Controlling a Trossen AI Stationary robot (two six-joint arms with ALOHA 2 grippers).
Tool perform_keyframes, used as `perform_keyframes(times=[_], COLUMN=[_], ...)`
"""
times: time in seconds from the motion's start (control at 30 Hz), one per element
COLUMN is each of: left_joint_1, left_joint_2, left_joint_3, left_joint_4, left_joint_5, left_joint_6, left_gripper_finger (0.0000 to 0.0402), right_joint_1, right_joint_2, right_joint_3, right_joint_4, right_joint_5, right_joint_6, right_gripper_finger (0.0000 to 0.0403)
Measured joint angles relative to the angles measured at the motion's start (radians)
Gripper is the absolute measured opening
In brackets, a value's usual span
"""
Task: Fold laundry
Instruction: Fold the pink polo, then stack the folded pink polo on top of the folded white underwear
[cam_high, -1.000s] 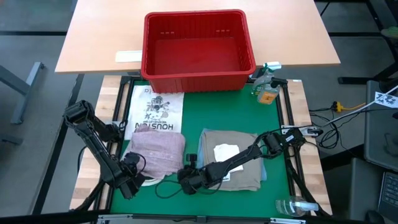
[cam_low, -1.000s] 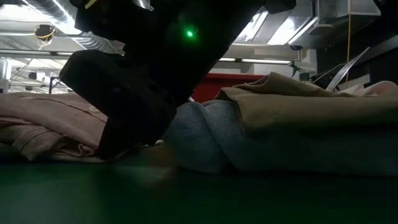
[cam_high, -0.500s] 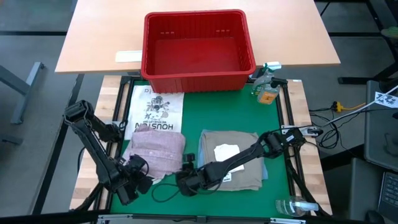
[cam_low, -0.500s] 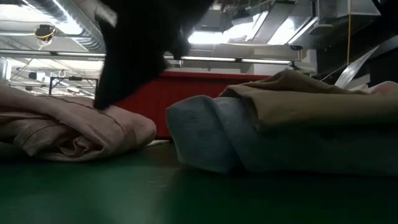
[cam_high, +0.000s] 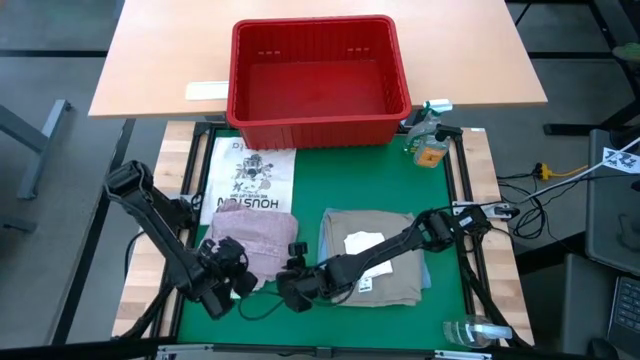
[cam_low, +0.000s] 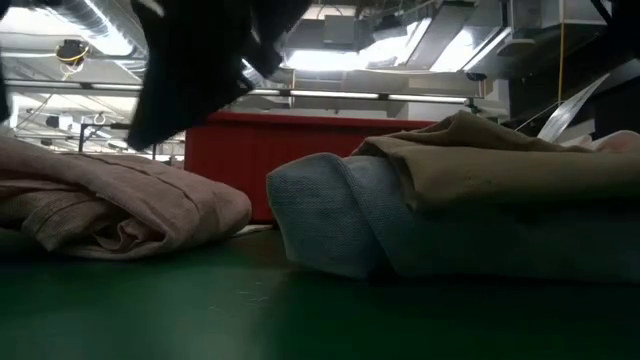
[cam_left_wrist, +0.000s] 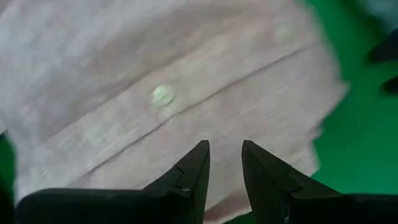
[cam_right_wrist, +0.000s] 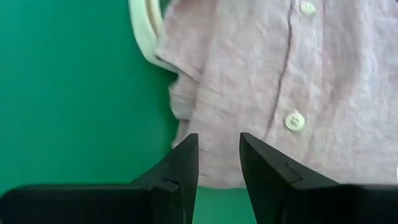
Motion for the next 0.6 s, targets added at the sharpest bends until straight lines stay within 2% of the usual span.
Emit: perform_keyframes(times=[0.13, 0.23, 0.43, 0.6], left_joint_1=[0.015, 0.008, -0.006, -0.005], left_joint_2=[0.015, 0.031, 0.056, 0.058], left_joint_3=[-0.049, -0.072, -0.075, -0.075], left_joint_4=[0.047, 0.083, 0.087, 0.105], left_joint_5=[0.149, 0.219, 0.226, 0.222], left_joint_6=[0.000, -0.001, -0.001, -0.004], left_gripper_finger=[0.0089, 0.0089, 0.0089, 0.0089], right_joint_1=[-0.013, -0.021, -0.037, -0.076], right_joint_2=[0.000, 0.000, -0.020, -0.063], right_joint_3=[0.000, 0.000, -0.001, -0.001], right_joint_4=[-0.053, -0.124, -0.273, -0.399], right_joint_5=[0.000, 0.006, 0.082, 0.079], right_joint_6=[-0.001, -0.051, -0.129, -0.124], right_gripper_finger=[0.0117, 0.0117, 0.0117, 0.0117])
